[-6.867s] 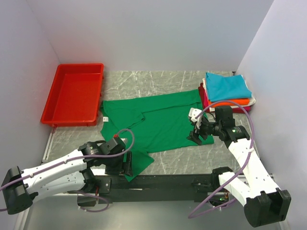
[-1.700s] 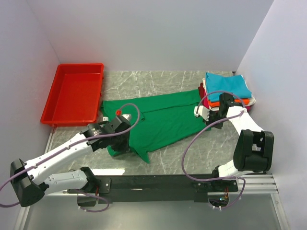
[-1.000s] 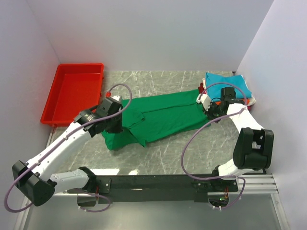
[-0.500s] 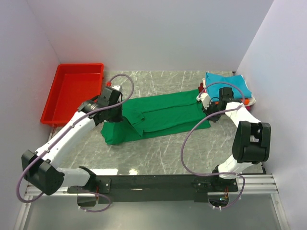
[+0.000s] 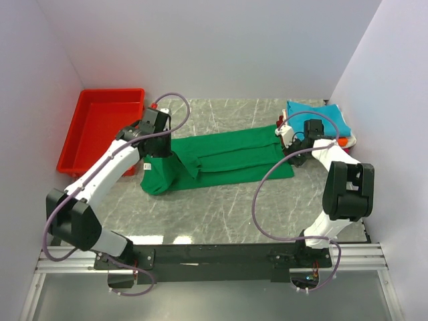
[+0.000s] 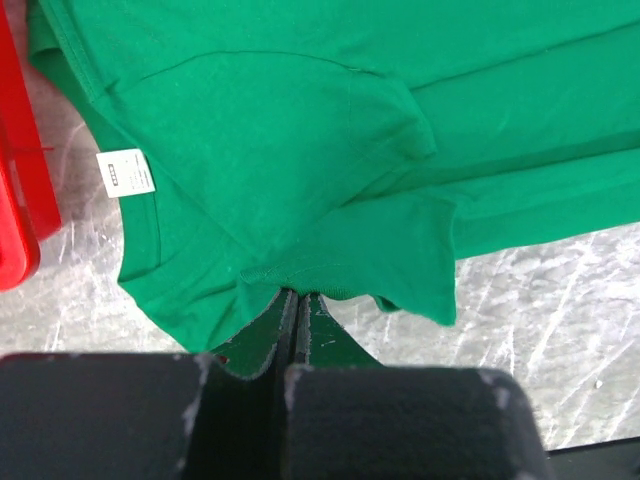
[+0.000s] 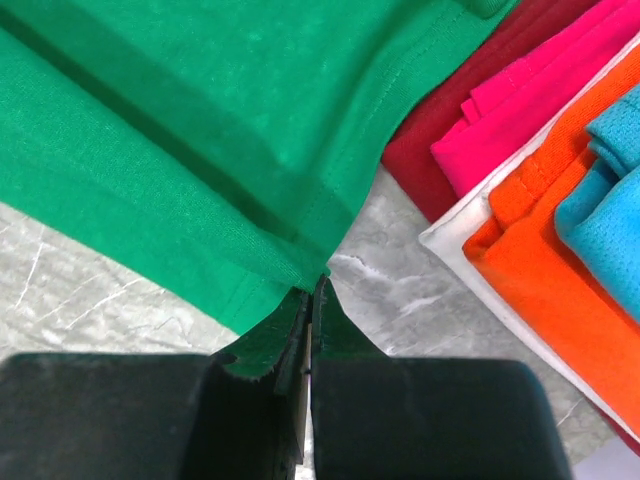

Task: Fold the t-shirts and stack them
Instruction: Fold the tshirt

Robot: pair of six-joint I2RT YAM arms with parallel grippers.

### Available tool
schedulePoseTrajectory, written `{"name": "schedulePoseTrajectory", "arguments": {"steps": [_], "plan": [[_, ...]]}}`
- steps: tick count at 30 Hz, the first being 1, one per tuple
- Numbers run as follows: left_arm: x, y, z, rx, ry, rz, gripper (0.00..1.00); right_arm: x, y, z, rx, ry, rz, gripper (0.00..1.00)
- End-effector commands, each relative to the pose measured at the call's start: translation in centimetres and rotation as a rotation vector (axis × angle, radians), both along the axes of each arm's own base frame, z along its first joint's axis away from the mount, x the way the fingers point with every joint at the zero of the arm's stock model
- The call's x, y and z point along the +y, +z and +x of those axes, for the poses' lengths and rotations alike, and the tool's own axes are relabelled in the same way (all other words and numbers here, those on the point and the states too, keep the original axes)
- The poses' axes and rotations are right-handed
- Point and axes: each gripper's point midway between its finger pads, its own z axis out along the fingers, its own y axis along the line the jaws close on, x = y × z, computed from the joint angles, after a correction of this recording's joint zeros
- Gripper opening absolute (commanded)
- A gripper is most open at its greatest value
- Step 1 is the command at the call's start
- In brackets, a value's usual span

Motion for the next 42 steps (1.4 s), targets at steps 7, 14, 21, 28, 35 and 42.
{"name": "schedulePoseTrajectory", "arguments": {"steps": [7, 14, 21, 28, 35, 42], "plan": [[-0.9, 0.9, 3.5, -0.048, -0.034, -0.031, 0.0, -0.1, 0.9, 2.6, -0.064, -0.04, -0.015, 0.0], [-0.8, 1.0, 4.6, -0.048, -0.032, -0.029, 0.01, 0.3, 0.8, 3.0, -0.078, -0.043, -0.023, 0.0], [-0.6, 0.4, 5.6, -0.036, -0.03, -0.023, 0.0, 0.5, 0.6, 3.6, -0.087, -0.059, -0.031, 0.01], [-0.4, -0.6, 6.6, -0.014, -0.027, -0.008, 0.0, 0.4, 0.7, 4.0, -0.098, -0.079, -0.038, 0.01], [0.2, -1.5, 7.2, 0.003, -0.012, -0.005, 0.0, 0.4, 0.6, 4.2, -0.106, -0.09, -0.045, 0.05], [0.7, -2.0, 7.9, 0.015, 0.001, -0.007, 0.01, 0.6, 0.9, 4.6, -0.124, -0.096, -0.046, 0.06]]}}
